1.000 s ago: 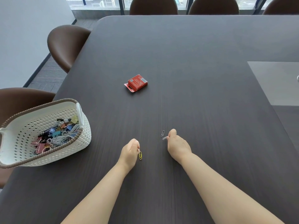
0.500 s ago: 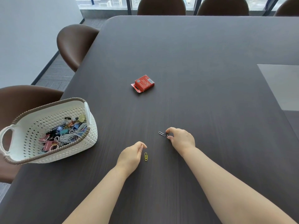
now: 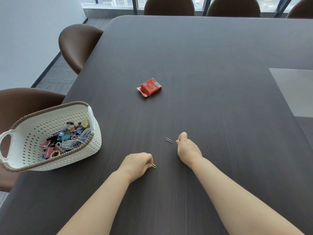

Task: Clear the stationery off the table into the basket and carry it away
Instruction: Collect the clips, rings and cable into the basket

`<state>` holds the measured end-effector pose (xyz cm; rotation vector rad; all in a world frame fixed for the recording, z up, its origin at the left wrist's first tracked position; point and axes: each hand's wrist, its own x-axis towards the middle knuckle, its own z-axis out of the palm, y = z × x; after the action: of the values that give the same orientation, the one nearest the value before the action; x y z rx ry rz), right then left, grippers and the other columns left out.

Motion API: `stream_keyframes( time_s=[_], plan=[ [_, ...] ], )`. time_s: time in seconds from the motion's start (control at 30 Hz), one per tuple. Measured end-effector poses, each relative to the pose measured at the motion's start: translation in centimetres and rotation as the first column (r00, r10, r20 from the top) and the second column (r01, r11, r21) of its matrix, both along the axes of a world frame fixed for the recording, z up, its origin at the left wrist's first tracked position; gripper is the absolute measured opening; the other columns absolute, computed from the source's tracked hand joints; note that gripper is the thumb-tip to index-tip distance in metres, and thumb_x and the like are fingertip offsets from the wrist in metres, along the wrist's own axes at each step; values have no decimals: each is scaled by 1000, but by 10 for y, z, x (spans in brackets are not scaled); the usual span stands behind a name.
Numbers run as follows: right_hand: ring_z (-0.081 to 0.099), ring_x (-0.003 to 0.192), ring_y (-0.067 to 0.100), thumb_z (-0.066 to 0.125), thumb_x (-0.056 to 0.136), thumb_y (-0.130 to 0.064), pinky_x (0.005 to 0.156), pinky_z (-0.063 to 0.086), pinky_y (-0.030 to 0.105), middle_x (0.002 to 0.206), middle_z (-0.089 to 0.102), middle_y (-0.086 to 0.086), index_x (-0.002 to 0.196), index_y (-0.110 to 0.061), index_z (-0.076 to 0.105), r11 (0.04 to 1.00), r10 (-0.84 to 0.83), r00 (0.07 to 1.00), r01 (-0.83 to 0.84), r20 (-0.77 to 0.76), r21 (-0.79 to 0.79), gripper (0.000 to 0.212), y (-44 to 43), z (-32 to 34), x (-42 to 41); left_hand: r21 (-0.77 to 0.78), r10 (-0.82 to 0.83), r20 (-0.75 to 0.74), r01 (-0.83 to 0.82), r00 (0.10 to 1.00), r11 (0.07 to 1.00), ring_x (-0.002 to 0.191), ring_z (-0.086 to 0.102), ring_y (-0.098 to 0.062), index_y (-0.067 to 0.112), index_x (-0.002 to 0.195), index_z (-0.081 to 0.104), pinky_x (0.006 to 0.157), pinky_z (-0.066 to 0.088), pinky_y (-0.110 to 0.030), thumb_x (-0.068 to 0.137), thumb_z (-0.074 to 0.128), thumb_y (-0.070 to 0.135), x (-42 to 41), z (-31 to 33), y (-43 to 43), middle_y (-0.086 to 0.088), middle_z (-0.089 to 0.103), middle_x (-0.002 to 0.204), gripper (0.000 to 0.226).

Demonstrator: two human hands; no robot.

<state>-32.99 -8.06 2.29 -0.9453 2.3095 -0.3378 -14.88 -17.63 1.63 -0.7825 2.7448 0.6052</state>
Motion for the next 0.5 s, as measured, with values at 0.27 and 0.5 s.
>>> stream_keyframes(
  time_s=[0.27, 0.5],
  plan=[
    [51, 81, 19, 32, 92, -9, 65, 39, 27, 84, 60, -5, 96, -22, 52, 956, -136, 959, 192, 248, -221, 24, -8, -3, -1, 380, 464, -184, -372, 867, 847, 57, 38, -11, 18, 84, 39, 53, 28, -24, 98, 37, 22, 2, -1, 6, 7, 43, 67, 15],
    [55, 84, 26, 38, 96, -36, 65, 38, 31, 95, 61, 2, 102, -14, 44, 998, 65, 993, -63, -95, 18, 24, -20, -2, 4, 754, 767, -127, -441, 629, 486, 50, 32, -10, 14, 80, 44, 49, 29, -23, 98, 38, 9, -1, -6, -5, -1, 55, 75, 19]
  ],
)
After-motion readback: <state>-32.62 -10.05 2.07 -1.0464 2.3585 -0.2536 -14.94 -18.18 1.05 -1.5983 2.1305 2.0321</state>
